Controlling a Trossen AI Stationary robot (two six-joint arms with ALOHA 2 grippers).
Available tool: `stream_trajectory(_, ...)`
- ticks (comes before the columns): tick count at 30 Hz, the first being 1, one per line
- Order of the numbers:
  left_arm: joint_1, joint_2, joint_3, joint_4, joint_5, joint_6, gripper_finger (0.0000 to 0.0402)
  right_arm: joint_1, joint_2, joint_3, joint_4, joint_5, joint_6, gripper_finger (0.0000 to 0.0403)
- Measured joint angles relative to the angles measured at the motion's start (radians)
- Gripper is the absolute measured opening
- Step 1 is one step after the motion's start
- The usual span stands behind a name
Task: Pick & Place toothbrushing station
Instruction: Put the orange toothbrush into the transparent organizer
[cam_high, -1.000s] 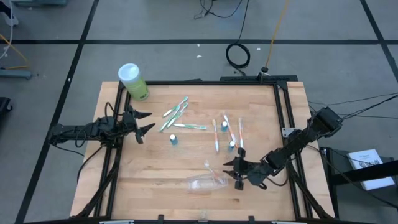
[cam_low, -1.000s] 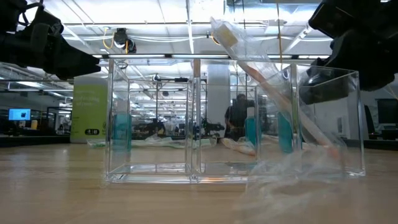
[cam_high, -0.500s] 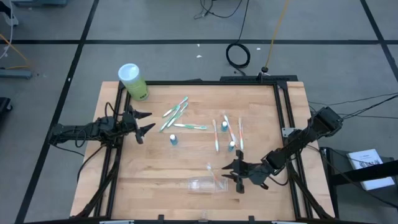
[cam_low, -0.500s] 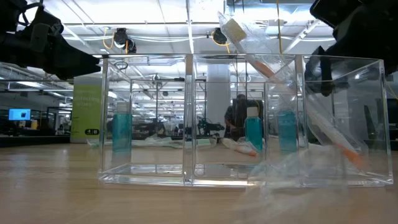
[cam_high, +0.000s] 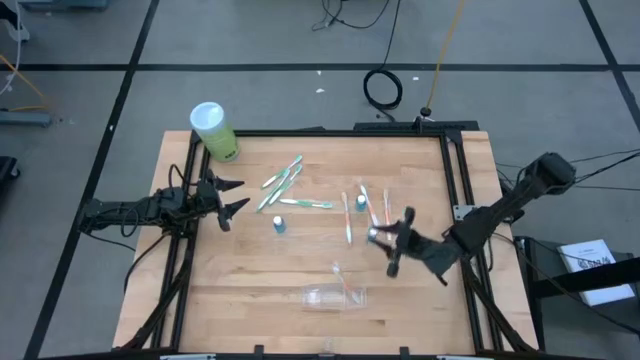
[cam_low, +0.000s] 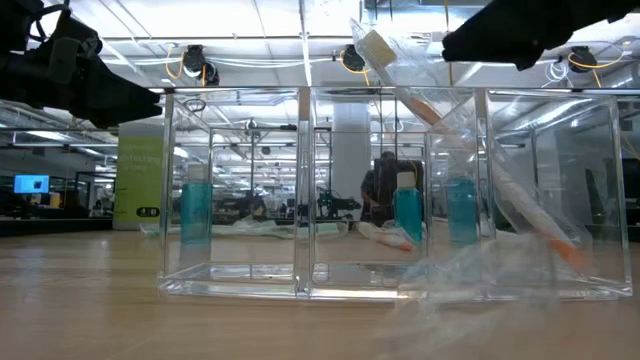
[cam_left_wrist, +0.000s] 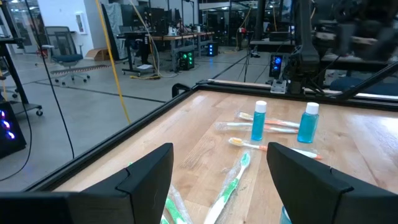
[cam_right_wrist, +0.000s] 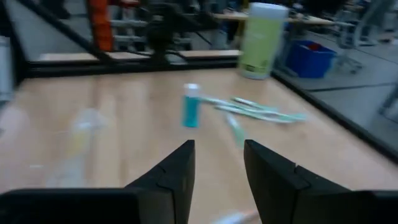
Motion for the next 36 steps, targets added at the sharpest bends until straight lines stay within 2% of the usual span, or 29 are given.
stream_trajectory(3,0.0,0.0,0.0,0.0,0.0,0.0,0.0269,-0.067,-0.084,0.0,-0.143,0.025,0.06,0.0167)
stream_trajectory(7,0.0,0.0,0.0,0.0,0.0,0.0,0.0269,-0.222,-0.146,0.0,-0.41,0.03,0.226,0.021)
stream_trajectory(10,0.0,0.0,0.0,0.0,0.0,0.0,0.0269,-0.373,-0.142,0.0,-0.578,-0.117,0.404,0.0222)
stream_trajectory(13,0.0,0.0,0.0,0.0,0.0,0.0,0.0269,-0.503,-0.092,0.0,-0.652,-0.282,0.504,0.0218)
stream_trajectory(16,0.0,0.0,0.0,0.0,0.0,0.0,0.0269,-0.58,-0.022,0.0,-0.648,-0.381,0.523,0.021)
stream_trajectory(20,0.0,0.0,0.0,0.0,0.0,0.0,0.0269,-0.633,0.069,0.0,-0.622,-0.455,0.52,0.0204)
stream_trajectory(31,0.0,0.0,0.0,0.0,0.0,0.0,0.0269,-0.68,0.246,0.0,-0.554,-0.529,0.519,0.0204)
stream_trajectory(36,0.0,0.0,0.0,0.0,0.0,0.0,0.0269,-0.69,0.315,0.003,-0.499,-0.527,0.506,0.0203)
